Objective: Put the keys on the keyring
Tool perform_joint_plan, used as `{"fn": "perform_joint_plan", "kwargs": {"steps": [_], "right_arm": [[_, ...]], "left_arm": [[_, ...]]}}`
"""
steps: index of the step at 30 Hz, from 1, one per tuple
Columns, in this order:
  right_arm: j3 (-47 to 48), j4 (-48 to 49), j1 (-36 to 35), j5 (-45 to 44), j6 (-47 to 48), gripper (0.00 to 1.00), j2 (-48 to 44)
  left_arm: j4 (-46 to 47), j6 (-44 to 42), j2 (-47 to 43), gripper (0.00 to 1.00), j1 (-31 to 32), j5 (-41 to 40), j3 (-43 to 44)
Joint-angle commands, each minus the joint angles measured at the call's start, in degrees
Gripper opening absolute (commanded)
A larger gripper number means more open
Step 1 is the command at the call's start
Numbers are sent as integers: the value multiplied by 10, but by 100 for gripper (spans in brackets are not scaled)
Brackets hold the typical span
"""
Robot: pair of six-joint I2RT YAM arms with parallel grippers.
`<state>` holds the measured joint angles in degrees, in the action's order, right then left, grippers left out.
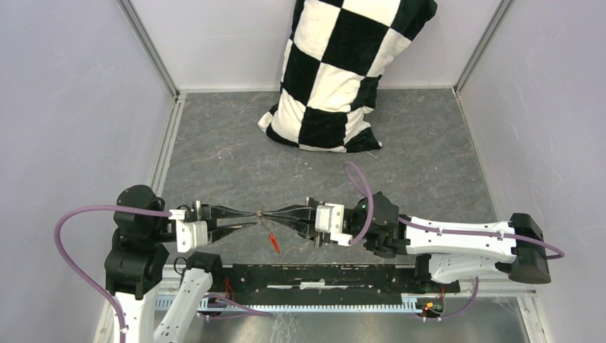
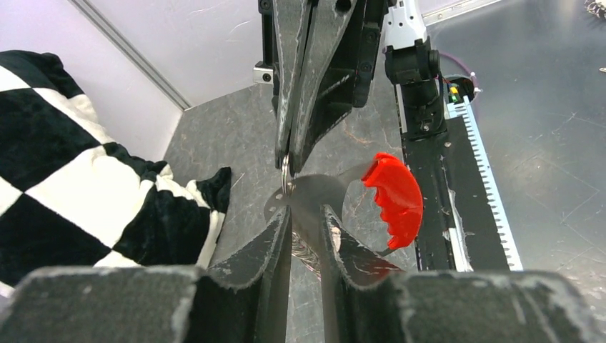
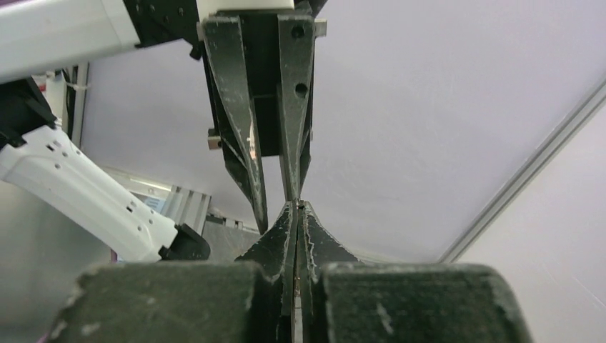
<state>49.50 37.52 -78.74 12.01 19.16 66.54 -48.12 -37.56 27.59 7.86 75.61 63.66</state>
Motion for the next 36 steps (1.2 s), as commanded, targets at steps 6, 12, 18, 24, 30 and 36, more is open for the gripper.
{"fn": "perform_joint_plan", "kwargs": {"steps": [6,12,18,24,30,36], "right_arm": [[18,83,2,28,-36,0,15],[26,81,1,37,-39,0,26],[28,86,1,38,-41,0,30],[28,85,1,35,-40,0,24],[27,83,1,32,-36,0,20],[23,84,1,32,-37,0,19]], "left_arm": [[64,83,5,28,0,22,-11],[95,124,7,29,0,32,-18],[96,128,4,24,0,40,-23],[98,121,-17,24,0,28,-43],[96,110,-36,37,0,-2,-58],[102,98,-46,38,0,-51,-66]]}}
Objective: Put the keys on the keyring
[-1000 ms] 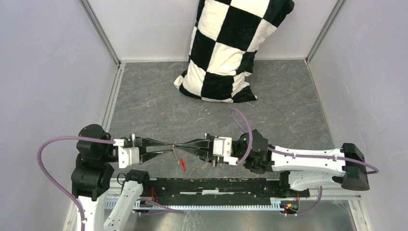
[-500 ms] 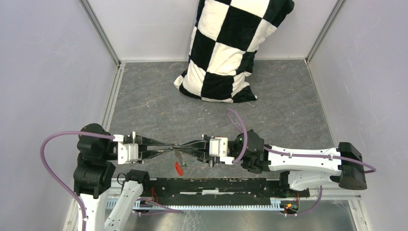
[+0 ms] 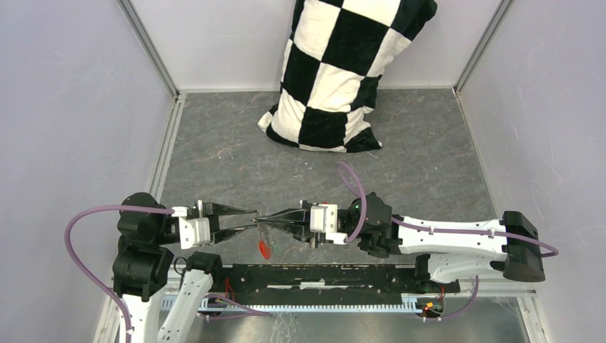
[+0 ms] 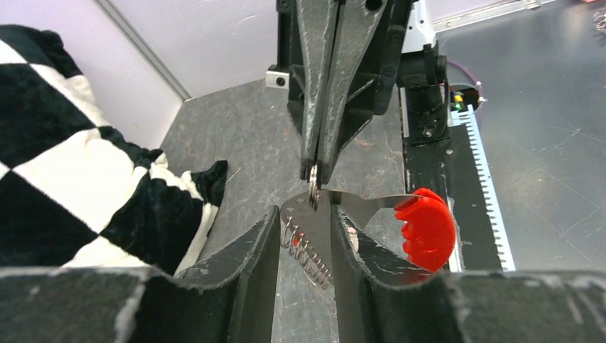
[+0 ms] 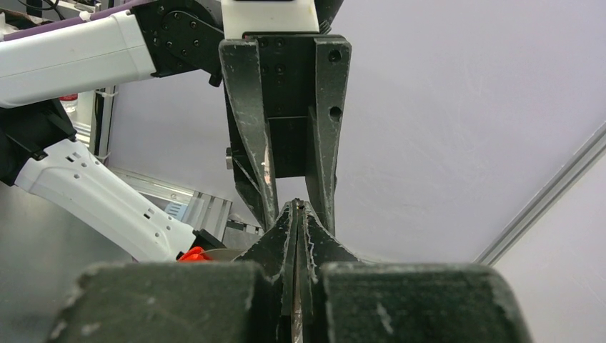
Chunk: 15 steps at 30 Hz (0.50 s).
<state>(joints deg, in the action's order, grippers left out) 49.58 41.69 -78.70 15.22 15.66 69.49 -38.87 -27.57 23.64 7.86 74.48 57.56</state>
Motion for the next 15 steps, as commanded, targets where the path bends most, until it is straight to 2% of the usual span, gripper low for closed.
{"fn": "perform_joint_plan", "kwargs": {"steps": [1,5,9,15], "right_arm": [[22,42,1,-1,-2,0,-10],[23,42,0,1,-2,0,-9],[21,41,0,-2,0,0,-10],[18,41,1,-12,4,0,-10]], "left_arm": [[17,9,-6,37,0,-46,-6],[59,62,-6,33,0,-55,-12],[63,82,-5,28,0,-32,-10],[27,67,-8,19,0,13,-5]]}}
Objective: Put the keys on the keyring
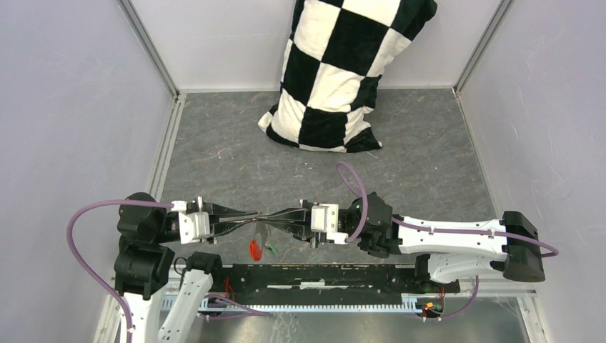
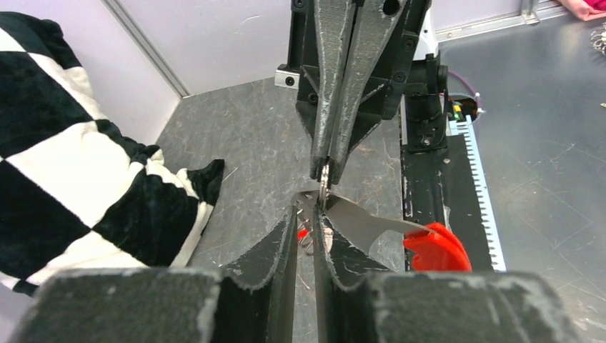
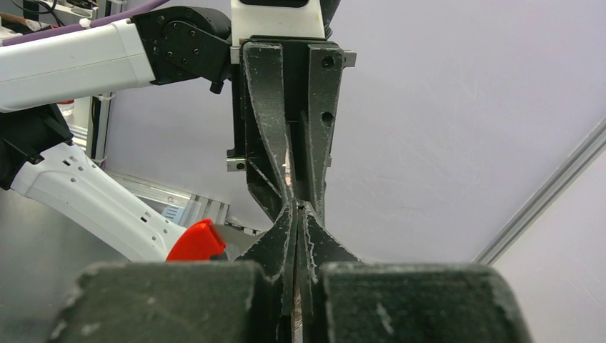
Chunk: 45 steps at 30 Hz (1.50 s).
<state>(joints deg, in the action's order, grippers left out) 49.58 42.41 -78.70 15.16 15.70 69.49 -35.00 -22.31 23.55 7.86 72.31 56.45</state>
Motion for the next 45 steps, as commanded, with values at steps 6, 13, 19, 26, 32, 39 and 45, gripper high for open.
{"fn": "perform_joint_plan", "kwargs": {"steps": [6,13,19,26,32,39,45], "right_arm": [[11,40,1,-24,9,1,-14],[14,37,1,-15,5,1,-10],[19,36,1,-2,-3,1,-3],[24,34,0,8,-12,1,8],[24,33,0,9,-13,1,10],[21,41,0,2,-12,1,5],[17,61,-1,3,-20,1,4]], "left_arm": [[-92,-56,-9,20,0,27,11],[-97,-69,0,26,0,18,16],[-92,-61,12,26,0,19,20],[-12,19,6,25,0,16,9],[5,47,5,25,0,18,11],[3,48,-4,21,0,31,6],[2,33,-7,12,0,25,-1]]}}
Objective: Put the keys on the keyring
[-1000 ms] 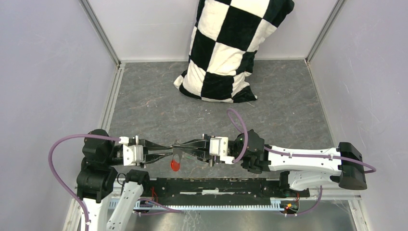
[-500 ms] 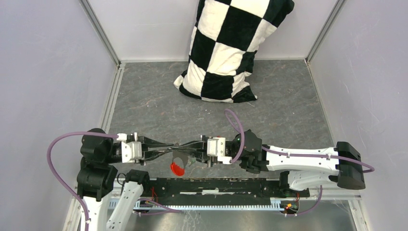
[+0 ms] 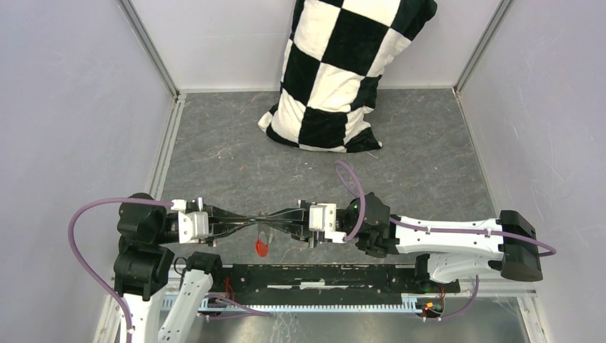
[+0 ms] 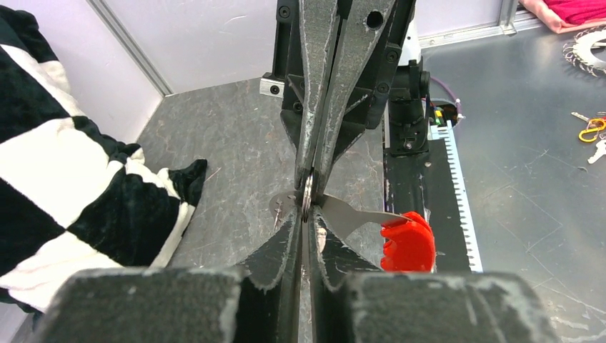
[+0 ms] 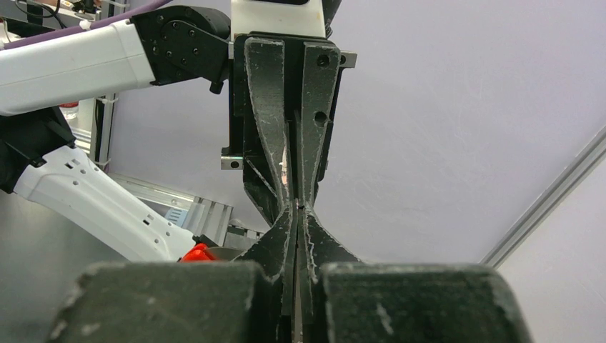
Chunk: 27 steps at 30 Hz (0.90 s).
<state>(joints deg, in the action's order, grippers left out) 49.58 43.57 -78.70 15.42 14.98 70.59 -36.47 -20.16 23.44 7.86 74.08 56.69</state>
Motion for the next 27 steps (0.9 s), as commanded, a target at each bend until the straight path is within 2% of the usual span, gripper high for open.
{"fn": "perform_joint_plan", "kwargs": {"steps": [1,8,14,27], "right_arm": [[17,53,-1,1,-14,1,-6],[16,72,-1,7,-26,1,4],[17,72,-1,8,-29,1,7],[13,87,-1,-3,-30,1,6]], "left_arm": [[17,11,-6,12,0,6,-5],[19,14,-5,12,0,1,-2],[72,70,-7,11,0,5,-3],[58,78,-13,15,0,42,2]]}}
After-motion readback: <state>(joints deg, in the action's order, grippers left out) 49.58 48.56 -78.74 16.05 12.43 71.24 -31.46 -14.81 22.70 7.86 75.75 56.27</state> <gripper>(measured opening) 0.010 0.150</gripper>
